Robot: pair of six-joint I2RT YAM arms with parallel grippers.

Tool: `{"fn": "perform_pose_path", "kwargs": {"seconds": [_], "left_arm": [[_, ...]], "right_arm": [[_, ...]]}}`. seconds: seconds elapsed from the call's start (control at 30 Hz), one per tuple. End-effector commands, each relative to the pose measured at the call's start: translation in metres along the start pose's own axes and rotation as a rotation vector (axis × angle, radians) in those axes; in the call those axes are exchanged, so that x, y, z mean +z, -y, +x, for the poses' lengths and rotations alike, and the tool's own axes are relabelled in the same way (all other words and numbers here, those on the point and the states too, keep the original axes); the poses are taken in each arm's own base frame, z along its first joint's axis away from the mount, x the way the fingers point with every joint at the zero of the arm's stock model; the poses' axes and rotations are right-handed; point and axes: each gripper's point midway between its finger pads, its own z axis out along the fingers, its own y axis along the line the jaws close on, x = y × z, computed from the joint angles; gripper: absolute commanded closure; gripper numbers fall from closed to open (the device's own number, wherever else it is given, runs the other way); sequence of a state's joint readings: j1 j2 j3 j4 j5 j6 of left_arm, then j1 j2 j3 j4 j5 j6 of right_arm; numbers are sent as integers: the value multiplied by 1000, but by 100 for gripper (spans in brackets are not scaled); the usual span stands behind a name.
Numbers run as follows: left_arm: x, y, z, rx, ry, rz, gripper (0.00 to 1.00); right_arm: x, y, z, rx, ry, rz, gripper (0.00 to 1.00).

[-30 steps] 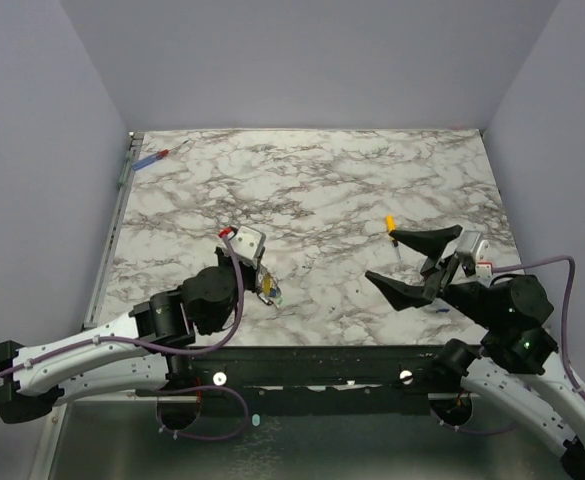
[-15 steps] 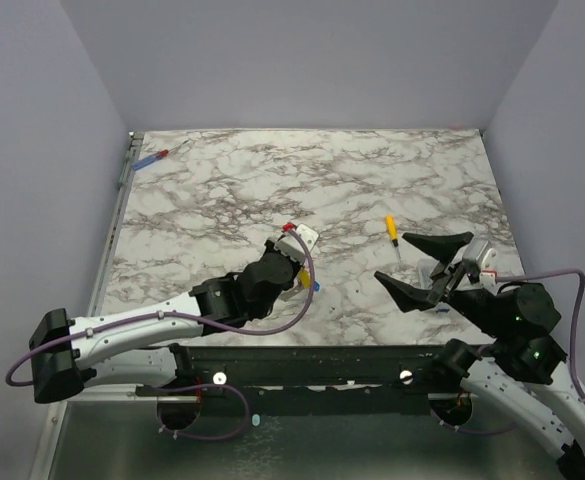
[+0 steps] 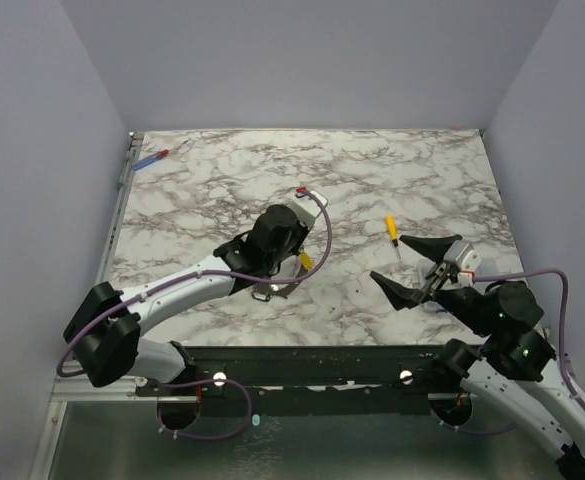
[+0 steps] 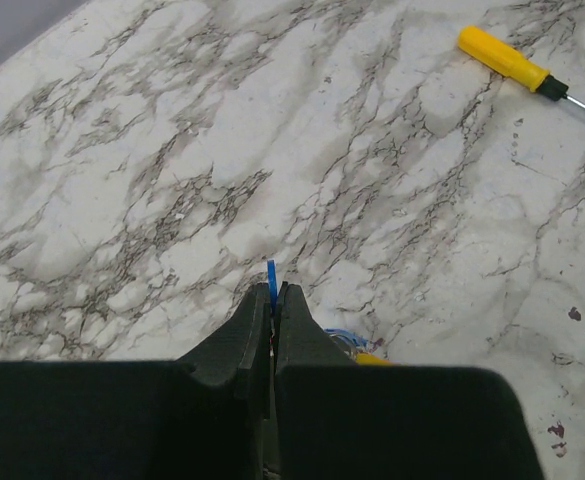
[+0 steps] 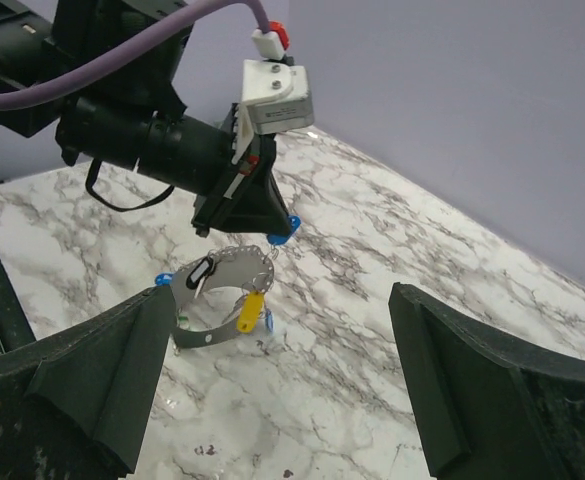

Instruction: Put the keys on the keyring

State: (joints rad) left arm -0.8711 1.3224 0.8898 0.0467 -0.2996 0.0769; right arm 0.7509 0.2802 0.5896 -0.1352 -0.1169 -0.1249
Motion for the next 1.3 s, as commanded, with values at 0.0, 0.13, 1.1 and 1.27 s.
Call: {"fn": "perform_pose_path", "kwargs": {"seconds": [0.0, 0.13, 1.1, 1.27], "left_arm": [[29, 5, -23, 34, 69, 103, 100], [60, -14, -19, 29, 56, 93, 100], [108, -56, 36, -48, -36, -38, 43], [63, -90, 18, -82, 8, -206, 1]], "right_arm": [[7, 7, 19, -39, -47, 33, 0], [14, 8, 27, -50, -66, 35, 0], [18, 9, 21, 32, -87, 50, 0], [14, 29, 19, 152, -94, 198, 0]]}}
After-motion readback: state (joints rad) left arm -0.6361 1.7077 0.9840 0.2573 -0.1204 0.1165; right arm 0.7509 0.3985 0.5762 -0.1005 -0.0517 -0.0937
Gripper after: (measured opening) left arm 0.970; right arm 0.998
